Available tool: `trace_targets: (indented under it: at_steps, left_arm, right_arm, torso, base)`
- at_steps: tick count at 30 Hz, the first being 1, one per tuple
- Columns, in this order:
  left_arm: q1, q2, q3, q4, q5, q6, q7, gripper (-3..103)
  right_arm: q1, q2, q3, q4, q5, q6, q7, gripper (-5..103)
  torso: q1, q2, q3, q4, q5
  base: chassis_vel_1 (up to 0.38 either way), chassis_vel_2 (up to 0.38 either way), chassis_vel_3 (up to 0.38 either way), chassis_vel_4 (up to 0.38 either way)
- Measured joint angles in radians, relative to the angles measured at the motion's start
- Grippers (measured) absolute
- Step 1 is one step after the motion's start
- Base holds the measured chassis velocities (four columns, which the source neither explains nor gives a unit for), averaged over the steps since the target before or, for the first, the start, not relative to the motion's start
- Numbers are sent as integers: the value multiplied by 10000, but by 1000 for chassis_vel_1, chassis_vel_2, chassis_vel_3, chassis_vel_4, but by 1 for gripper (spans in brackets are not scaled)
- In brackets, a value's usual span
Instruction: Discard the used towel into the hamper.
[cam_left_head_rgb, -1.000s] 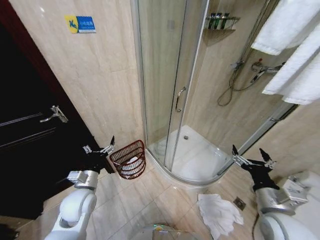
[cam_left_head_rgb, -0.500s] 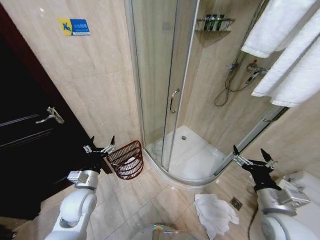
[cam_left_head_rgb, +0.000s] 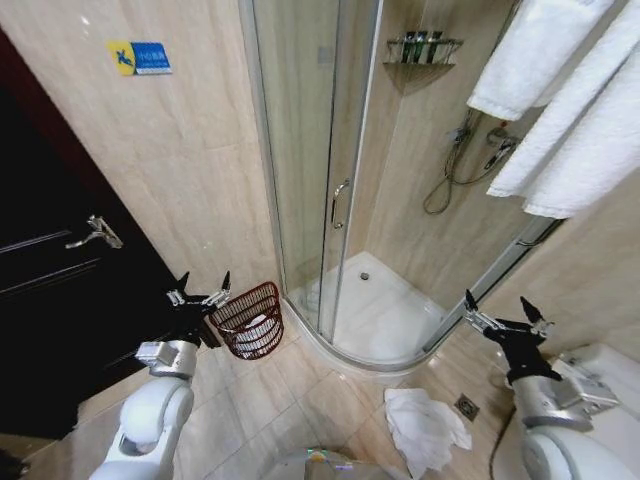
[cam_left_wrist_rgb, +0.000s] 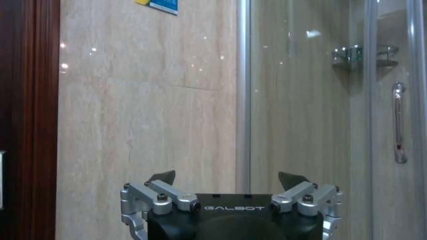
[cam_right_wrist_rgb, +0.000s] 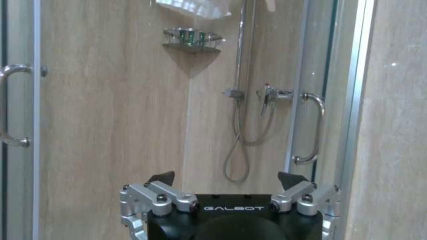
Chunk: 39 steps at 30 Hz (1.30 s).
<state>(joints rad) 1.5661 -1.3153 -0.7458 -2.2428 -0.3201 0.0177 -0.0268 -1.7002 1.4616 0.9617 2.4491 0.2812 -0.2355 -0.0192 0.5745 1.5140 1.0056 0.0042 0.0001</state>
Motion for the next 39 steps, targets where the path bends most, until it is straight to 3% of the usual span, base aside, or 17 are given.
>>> trace_targets:
  at_steps: [24, 39]
  left_arm:
    - [128, -8, -42, -25, -23, -126, -33, 100]
    - [144, 6, -17, -26, -22, -151, -143, 100]
  right_arm:
    - [-2, 68, -14, -53, -11, 84, -22, 100]
    - [-30, 102, -64, -46, -48, 139, -54, 100]
  torso:
    - [258, 561, 302, -1, 0]
    - [267, 574, 312, 0, -1]
  base:
    - [-46, -55, 46, 51]
    - [-5, -7, 3, 6]
